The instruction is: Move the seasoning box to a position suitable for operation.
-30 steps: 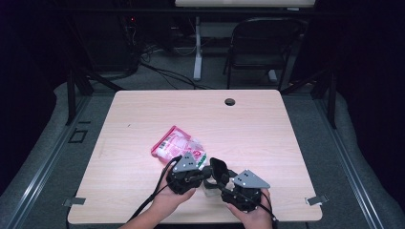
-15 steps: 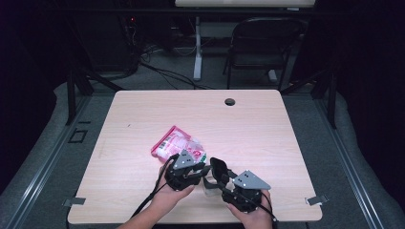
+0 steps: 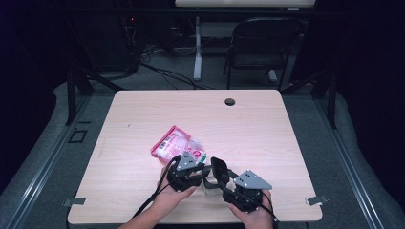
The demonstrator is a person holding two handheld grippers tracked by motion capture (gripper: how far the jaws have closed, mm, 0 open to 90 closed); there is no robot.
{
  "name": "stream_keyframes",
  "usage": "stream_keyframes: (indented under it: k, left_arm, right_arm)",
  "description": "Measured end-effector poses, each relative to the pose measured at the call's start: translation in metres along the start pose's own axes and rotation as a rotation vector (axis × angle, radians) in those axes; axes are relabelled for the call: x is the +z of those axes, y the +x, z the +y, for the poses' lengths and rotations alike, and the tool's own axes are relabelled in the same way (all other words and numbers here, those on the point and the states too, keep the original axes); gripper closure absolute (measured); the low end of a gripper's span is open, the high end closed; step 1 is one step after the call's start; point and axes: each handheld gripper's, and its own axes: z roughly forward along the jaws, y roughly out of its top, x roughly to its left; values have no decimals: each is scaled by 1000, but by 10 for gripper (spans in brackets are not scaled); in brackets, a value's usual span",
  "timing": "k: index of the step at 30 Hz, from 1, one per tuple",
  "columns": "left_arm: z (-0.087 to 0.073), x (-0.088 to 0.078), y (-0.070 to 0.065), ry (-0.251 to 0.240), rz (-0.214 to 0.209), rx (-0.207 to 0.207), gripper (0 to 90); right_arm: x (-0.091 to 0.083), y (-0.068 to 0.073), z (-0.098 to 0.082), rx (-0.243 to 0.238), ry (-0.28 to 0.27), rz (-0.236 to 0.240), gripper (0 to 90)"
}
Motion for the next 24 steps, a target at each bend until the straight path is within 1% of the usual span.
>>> stream_keyframes:
  k: [4,9,11,13,15,19,20,22,23,24]
  left_arm:
    - [0,0,0,-2,-2,0,669]
    - [-1,0,0,-7,-3,-3,673]
    - [-1,0,0,-7,-2,-3,675]
    - [-1,0,-1,-8,3,-1,675]
    - [-1,0,-1,-10,4,-2,675]
    - [-2,1,-1,-16,7,-2,675]
    - [-2,1,-1,-16,7,-2,675]
    - [-2,1,-2,-19,6,-5,675]
    - [-2,1,-2,-19,6,-5,675]
    - [-2,1,-2,-19,5,-6,674]
  right_arm:
    - [-2,-2,0,14,-3,9,534]
    - [-4,-5,-1,17,-2,14,575]
    - [-5,-6,-2,26,-6,19,598]
    - [-6,-8,-2,28,-3,20,610]
    - [-8,-11,-3,50,-11,27,641]
    - [-12,-17,-4,74,-15,40,702]
    - [-12,-17,-4,74,-15,40,702]
    - [-14,-21,-6,94,-11,44,730]
    - [-14,-21,-6,94,-11,44,730]
    - [-16,-24,-7,112,-11,50,743]
